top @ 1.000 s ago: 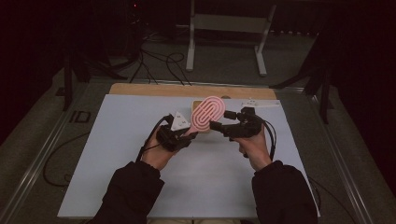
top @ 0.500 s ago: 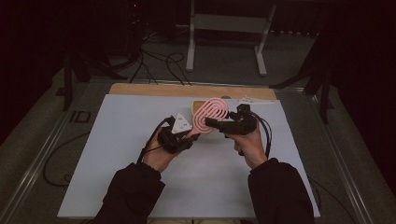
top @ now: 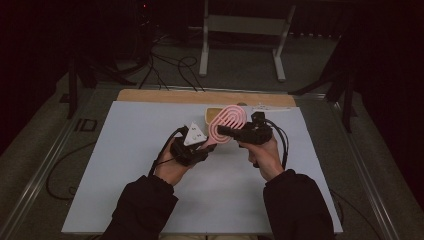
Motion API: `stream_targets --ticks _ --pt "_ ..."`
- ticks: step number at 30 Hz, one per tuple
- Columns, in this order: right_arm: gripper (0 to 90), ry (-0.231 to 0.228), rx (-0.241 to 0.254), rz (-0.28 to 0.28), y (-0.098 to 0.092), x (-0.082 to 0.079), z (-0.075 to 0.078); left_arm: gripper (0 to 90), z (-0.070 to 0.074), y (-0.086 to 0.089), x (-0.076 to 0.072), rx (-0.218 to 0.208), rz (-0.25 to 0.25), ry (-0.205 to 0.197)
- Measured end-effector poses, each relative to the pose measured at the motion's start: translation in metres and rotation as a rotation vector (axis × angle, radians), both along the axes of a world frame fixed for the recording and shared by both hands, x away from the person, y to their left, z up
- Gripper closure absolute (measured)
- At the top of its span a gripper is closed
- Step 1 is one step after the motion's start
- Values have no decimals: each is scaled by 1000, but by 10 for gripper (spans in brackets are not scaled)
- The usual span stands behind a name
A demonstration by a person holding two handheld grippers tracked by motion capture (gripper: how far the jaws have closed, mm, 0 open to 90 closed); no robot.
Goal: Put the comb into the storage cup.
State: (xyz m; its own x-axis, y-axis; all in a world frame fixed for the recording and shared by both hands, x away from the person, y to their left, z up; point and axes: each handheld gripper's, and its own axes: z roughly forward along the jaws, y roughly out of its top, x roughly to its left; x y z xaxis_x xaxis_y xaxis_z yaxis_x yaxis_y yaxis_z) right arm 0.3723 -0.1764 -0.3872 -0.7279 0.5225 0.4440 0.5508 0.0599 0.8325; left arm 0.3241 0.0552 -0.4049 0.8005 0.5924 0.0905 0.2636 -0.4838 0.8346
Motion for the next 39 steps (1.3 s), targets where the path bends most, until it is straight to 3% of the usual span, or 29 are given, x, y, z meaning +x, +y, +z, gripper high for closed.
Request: stream_targets --ticks 12,21,23,27,33,39 --pt "621 52 76 42 3 1 -3 707 -5 1 0 1 2 18" --pt "635 52 76 41 9 -2 -2 701 -6 2 2 10 11 28" --pt "635 48 75 39 10 -2 -2 691 -6 2 3 16 2 46" --pt "638 42 69 37 12 -2 -3 578 -8 2 1 29 7 41" --pt "640 48 73 36 13 -2 -5 425 -9 7 1 -10 39 43" --pt "640 53 80 30 14 -1 -7 268 -15 19 -4 -42 102 31"
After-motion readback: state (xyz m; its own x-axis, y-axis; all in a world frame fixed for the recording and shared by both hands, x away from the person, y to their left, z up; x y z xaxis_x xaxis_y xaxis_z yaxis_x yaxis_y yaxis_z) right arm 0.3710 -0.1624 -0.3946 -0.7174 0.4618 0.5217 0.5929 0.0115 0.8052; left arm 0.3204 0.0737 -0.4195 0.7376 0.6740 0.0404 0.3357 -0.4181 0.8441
